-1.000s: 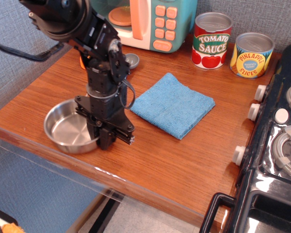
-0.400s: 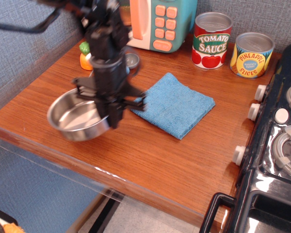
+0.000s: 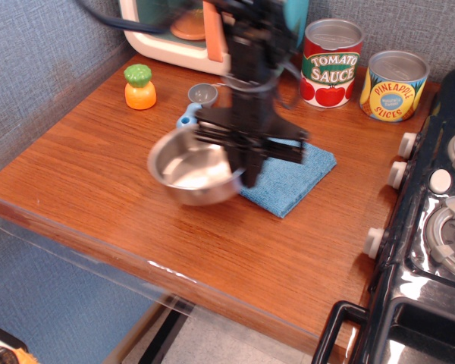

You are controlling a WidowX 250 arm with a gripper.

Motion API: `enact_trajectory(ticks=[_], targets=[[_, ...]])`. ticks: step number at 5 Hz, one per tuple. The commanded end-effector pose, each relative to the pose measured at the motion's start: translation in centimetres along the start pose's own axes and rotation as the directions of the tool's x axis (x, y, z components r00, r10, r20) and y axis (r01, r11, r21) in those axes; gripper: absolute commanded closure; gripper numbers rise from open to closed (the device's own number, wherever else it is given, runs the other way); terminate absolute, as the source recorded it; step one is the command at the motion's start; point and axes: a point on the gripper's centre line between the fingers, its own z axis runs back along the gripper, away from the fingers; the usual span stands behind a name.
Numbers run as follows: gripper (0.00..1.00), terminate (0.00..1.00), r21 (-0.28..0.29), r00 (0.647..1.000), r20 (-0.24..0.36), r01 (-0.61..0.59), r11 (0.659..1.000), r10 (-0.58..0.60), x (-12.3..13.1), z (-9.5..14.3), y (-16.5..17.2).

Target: Place the metal pot on top of the blue cloth.

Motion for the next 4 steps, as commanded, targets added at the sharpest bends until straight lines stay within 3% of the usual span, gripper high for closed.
enact_trajectory(ticks=[1,2,4], targets=[[1.00,0.00,0.044,0.992,0.120,0.039,0.998,-0.044,3.0,2.1,-4.2],[1.00,0.00,0.046,0.988,0.147,0.036,0.998,-0.042,3.6,2.8,-4.8],[1.00,0.00,0.102,0.992,0.121,0.022,0.995,-0.034,4.1,1.3,-3.9]])
